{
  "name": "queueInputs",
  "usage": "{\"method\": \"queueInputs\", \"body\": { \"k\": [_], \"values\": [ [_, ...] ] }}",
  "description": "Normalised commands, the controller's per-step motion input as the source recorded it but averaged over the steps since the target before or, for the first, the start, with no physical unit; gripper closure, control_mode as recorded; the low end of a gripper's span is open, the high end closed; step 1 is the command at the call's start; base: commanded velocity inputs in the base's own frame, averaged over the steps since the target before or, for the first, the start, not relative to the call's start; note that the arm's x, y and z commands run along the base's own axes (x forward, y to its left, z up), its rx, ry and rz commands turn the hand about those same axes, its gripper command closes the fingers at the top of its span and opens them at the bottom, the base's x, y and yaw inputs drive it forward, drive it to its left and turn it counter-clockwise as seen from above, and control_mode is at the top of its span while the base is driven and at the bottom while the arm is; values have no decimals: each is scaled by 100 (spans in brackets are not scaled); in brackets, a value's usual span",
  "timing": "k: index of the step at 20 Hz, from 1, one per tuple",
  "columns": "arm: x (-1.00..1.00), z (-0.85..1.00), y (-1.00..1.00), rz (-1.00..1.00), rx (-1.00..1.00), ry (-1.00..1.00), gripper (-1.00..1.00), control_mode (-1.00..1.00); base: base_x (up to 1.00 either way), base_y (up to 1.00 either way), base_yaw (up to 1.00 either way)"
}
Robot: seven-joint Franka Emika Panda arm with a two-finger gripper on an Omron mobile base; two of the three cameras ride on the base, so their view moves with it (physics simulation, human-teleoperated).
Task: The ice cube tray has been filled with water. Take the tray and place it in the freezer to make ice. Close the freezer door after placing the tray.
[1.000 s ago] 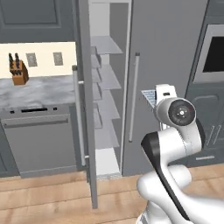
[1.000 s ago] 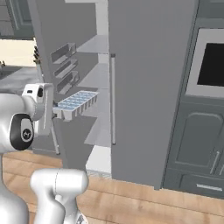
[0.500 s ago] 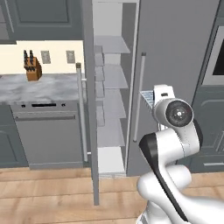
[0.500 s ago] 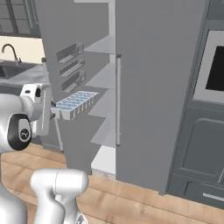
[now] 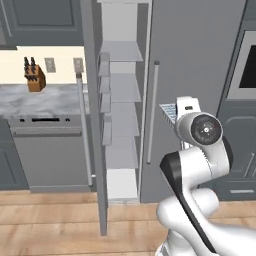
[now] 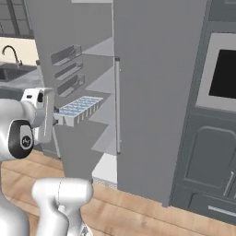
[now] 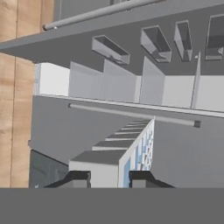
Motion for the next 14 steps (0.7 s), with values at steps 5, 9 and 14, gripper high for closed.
{"method": "queueInputs", "body": {
  "k": [5,9,14],
  "values": [
    [0,0,0,0,0,0,100,100,44,0,12],
    [0,0,0,0,0,0,100,100,28,0,8],
    [0,0,0,0,0,0,100,100,26,0,7]
  ]
}}
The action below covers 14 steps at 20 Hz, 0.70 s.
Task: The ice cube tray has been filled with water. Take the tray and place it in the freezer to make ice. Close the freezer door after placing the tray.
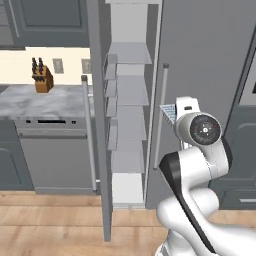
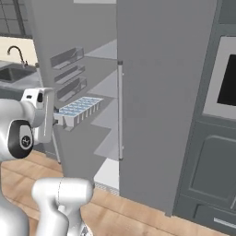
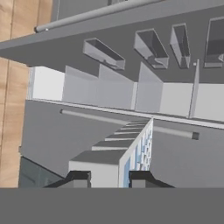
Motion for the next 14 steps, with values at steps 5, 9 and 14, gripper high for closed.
{"method": "queueInputs", "body": {
  "k": [5,9,14],
  "values": [
    [0,0,0,0,0,0,100,100,37,0,9],
    [0,0,0,0,0,0,100,100,42,0,9],
    [0,0,0,0,0,0,100,100,36,0,9]
  ]
}}
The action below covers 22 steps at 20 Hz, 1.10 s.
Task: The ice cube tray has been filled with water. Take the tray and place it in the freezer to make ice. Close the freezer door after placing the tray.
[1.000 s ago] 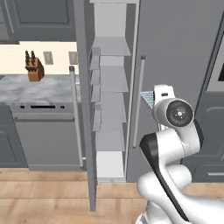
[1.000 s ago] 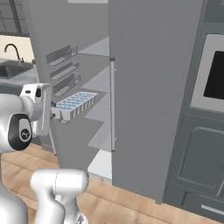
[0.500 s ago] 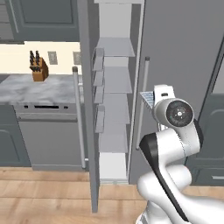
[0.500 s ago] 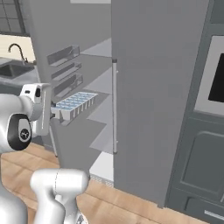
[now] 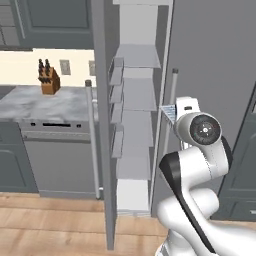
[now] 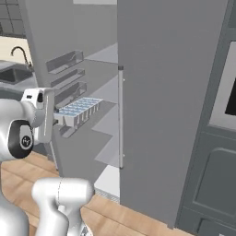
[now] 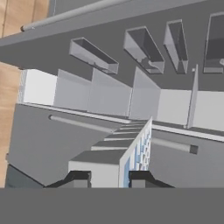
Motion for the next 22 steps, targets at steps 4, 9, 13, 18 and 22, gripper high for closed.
{"method": "queueInputs", "body": {
  "k": [4,9,13,18,22],
  "values": [
    [0,0,0,0,0,0,100,100,33,0,11],
    [0,0,0,0,0,0,100,100,37,0,11],
    [0,0,0,0,0,0,100,100,41,0,9],
    [0,0,0,0,0,0,100,100,41,-1,8],
    [0,0,0,0,0,0,100,100,43,-4,7]
  ]
}}
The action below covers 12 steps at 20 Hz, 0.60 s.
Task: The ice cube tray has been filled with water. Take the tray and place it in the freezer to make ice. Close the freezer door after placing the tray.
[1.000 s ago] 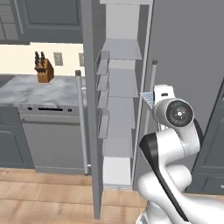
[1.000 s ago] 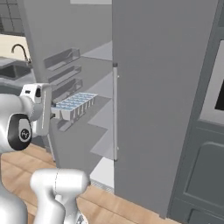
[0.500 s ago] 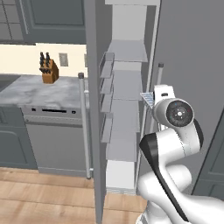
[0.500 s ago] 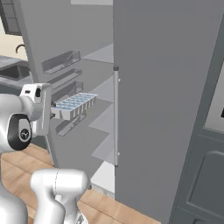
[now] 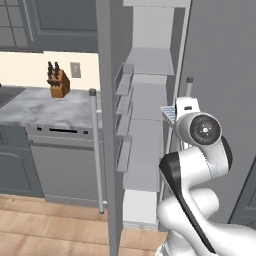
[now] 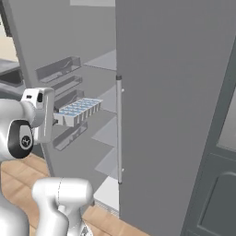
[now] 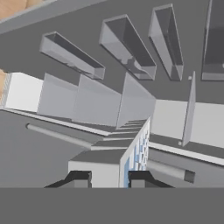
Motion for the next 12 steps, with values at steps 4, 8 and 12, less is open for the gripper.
{"method": "queueInputs", "body": {
  "k": [4,8,12],
  "values": [
    [0,0,0,0,0,0,100,100,34,-9,6],
    [0,0,0,0,0,0,100,100,30,-12,6],
    [0,0,0,0,0,0,100,100,38,-5,6]
  ]
}}
